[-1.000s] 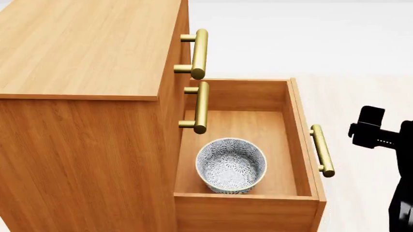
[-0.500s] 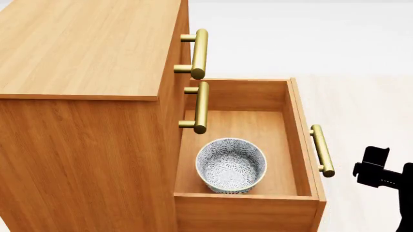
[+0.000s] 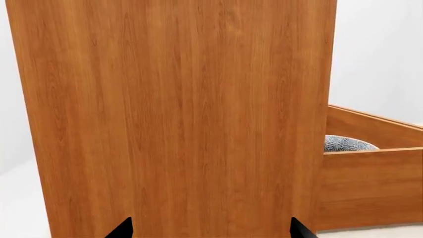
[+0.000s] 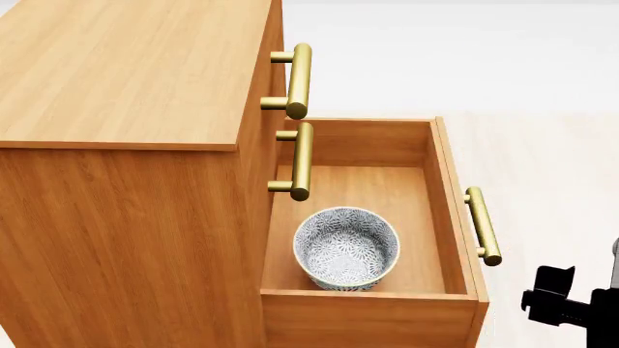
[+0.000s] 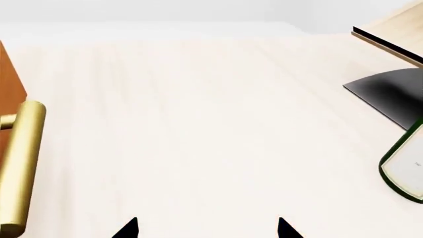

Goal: Put the bowl in the bottom drawer of the cabinet and close it.

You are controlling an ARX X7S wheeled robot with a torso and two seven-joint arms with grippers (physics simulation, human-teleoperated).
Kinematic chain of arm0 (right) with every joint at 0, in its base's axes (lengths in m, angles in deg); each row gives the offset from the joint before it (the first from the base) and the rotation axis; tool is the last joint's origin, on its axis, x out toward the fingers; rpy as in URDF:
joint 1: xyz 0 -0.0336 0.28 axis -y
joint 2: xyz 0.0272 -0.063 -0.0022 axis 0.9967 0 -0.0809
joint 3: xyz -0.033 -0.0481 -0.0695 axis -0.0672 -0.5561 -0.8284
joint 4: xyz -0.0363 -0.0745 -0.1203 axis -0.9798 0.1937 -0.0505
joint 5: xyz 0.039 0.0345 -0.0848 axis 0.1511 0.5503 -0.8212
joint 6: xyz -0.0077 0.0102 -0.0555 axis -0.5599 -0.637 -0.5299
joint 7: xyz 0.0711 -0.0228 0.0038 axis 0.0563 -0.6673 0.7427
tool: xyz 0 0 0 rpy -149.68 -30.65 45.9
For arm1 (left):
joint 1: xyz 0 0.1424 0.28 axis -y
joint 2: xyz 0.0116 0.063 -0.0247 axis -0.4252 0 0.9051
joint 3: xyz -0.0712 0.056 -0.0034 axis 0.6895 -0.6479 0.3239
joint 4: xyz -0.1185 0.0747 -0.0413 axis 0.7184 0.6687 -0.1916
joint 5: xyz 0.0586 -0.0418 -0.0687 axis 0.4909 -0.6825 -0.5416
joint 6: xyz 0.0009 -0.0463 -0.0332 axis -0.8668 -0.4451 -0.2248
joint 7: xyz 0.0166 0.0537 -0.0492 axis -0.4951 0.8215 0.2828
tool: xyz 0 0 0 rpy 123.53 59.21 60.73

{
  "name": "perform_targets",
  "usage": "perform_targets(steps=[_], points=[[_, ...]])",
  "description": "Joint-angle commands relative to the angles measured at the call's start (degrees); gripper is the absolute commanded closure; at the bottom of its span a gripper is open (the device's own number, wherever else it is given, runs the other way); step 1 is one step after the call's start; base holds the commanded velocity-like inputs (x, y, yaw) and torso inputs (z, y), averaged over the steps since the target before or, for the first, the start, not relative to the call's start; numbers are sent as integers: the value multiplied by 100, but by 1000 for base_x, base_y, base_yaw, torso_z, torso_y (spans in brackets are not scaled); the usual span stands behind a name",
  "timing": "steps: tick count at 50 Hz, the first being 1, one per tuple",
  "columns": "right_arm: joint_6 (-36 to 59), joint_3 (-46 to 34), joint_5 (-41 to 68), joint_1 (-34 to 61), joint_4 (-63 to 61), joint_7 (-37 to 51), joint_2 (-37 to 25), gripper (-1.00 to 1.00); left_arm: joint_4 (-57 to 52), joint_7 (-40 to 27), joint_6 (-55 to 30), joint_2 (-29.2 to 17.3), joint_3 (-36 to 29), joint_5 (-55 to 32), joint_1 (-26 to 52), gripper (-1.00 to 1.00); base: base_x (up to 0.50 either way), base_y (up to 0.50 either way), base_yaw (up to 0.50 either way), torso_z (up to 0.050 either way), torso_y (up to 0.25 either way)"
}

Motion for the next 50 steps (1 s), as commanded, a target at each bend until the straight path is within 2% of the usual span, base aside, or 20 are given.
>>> perform_targets(steps=[1,5,9,33,50], points=[[-315,-164,-147,-188,134,57,0,-100,-1,3,2,-11,-20,-1,4,-100,0,0,0,0,0],[-380,-214,-181,-223,165,73,11,-100,-114,-6,-340,-62,-98,119,30,-100,0,0,0,0,0],[-445,-236,-199,-210,255,95,16,-100,-17,81,134,-38,-6,-201,-25,-100,0,0,0,0,0],[-198,-374,-94,-288,-44,-50,157,-100,-11,6,40,-40,-38,-62,7,-100,0,0,0,0,0],[-439,-620,-175,-283,241,-57,276,-100,18,4,77,-46,-50,-77,16,-100,0,0,0,0,0]])
